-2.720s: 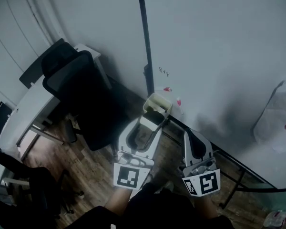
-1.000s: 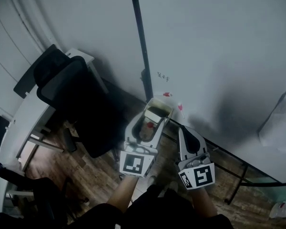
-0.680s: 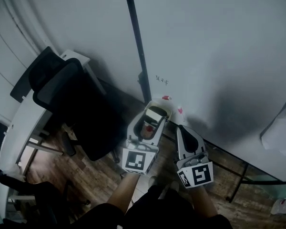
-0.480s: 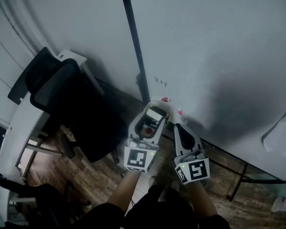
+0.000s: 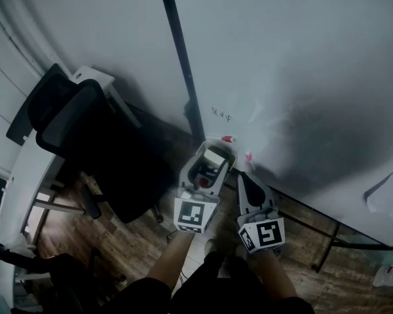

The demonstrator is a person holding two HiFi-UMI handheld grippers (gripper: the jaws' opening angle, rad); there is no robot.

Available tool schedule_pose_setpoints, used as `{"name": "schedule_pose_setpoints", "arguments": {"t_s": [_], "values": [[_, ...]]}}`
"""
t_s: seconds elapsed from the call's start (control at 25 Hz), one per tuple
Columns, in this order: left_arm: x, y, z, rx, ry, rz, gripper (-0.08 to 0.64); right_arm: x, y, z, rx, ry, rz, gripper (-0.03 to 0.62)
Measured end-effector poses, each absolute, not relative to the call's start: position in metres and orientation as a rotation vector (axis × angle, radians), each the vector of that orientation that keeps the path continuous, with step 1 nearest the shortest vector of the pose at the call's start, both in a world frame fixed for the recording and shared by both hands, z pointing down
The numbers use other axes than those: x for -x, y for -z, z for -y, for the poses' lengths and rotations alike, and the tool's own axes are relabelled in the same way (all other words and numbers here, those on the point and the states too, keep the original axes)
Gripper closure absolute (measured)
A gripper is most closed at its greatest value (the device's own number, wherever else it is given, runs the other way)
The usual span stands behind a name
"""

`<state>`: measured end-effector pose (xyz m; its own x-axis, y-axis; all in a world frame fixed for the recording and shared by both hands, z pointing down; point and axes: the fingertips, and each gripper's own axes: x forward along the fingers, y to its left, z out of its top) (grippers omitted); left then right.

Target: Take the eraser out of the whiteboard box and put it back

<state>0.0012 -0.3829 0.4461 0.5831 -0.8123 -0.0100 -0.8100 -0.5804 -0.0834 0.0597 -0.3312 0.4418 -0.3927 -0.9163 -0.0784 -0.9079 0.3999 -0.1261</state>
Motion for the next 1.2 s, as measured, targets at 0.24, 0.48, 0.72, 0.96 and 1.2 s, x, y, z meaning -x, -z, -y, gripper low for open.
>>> {"name": "schedule_pose_setpoints", "arguments": {"t_s": [0.24, 0.48, 0.72, 0.96, 1.2], "values": [[-0.01, -0.469, 0.391, 2.772, 0.12, -1.402, 0.33, -0.063, -0.446, 0.332, 1.662, 0.104, -2.508, 0.591], [-0.013, -0.496, 0.396, 2.816, 0.227, -1.427, 0.33, -0.067, -0.449, 0.333, 1.674, 0.112, -2.505, 0.591], [-0.013, -0.503, 0.396, 2.835, 0.248, -1.431, 0.33, -0.069, -0.451, 0.332, 1.68, 0.121, -2.501, 0.591], [-0.013, -0.498, 0.394, 2.833, 0.212, -1.41, 0.326, -0.067, -0.453, 0.332, 1.674, 0.128, -2.506, 0.591], [-0.007, -0.47, 0.383, 2.792, 0.137, -1.418, 0.324, -0.069, -0.447, 0.328, 1.662, 0.122, -2.49, 0.591]]}}
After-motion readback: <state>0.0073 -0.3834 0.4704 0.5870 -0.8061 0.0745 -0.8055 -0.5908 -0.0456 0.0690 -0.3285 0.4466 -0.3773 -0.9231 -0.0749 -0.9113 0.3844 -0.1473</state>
